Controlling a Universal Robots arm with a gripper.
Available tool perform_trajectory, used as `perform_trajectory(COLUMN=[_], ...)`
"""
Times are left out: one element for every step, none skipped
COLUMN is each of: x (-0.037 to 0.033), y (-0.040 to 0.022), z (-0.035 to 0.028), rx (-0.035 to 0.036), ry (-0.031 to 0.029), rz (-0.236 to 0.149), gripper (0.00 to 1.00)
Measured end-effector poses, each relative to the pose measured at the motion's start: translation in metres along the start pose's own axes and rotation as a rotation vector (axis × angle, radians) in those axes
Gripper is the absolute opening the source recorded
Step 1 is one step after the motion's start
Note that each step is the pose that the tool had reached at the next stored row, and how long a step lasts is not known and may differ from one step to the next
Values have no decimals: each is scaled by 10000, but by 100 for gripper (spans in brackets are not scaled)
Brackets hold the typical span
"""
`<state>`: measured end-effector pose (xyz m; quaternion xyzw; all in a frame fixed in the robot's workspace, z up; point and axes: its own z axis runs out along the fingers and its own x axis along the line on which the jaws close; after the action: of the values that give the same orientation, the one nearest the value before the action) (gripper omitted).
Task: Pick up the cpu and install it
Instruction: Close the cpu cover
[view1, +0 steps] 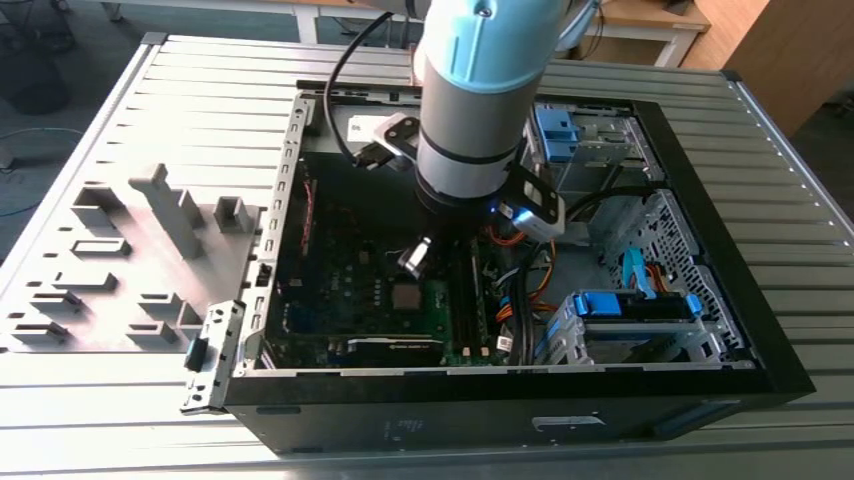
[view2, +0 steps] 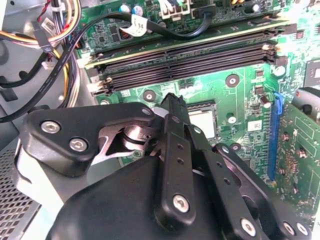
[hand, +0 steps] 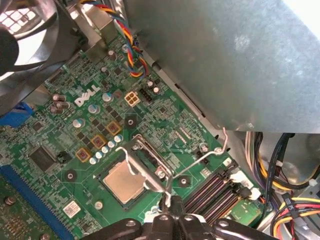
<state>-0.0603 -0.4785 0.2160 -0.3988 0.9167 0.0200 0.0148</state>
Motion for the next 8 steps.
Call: perform_trajectory(x=[3,7,10,14,18,22,27,31], y=[-4,-8,-12,-17,-21,-26,-30,-35], z=[0,0,-1,-1,-1,-1,-2,-2], rx=[-1,-2,-3,-4,-5,-5,-6,-7], ry=[1,1,1,2,2,3,4,3], rz=[-15,-30,-45,-61,-76,-90,-103,-118], gripper=[11,11,11,11,11,11,11,11])
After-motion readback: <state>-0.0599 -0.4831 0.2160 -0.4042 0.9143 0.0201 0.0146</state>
